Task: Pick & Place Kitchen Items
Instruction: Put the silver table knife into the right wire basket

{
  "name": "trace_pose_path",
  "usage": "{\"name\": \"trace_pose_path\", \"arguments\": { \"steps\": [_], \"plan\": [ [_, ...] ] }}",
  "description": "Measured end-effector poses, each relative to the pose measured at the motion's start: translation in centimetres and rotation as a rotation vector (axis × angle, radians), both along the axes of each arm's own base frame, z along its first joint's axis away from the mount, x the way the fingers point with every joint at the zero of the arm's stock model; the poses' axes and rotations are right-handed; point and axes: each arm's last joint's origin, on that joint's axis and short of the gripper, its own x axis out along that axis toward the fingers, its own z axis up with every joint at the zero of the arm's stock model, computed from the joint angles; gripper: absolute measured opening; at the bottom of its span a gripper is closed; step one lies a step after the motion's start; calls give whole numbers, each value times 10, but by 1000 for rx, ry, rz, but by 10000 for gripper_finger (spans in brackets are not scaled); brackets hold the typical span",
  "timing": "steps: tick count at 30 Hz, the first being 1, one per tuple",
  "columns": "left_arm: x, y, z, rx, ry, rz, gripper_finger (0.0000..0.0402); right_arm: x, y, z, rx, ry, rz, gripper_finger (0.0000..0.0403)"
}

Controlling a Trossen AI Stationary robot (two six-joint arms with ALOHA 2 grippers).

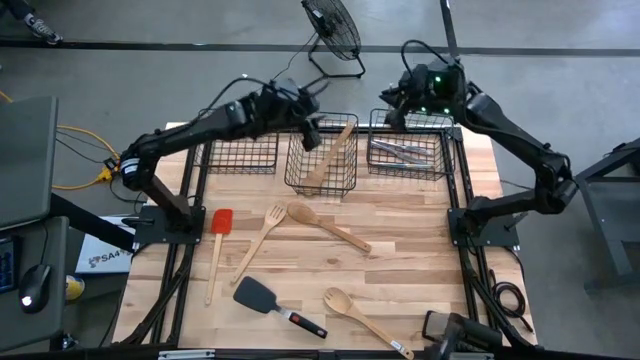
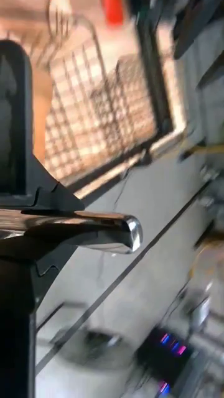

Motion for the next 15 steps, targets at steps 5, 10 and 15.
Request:
{"name": "trace_pose_path", "arguments": {
  "steps": [5, 10, 15],
  "plan": [
    [-19, 34, -5, -97, 16, -33, 145, 12, -17, 1, 53, 134, -124, 28],
    [-41, 66, -7, -130, 10, -6, 130, 22, -33, -3, 108, 291, -223, 28],
    [-62, 92, -7, -169, -14, -45, 114, 26, -51, -23, 217, 382, -279, 28]
  ]
}}
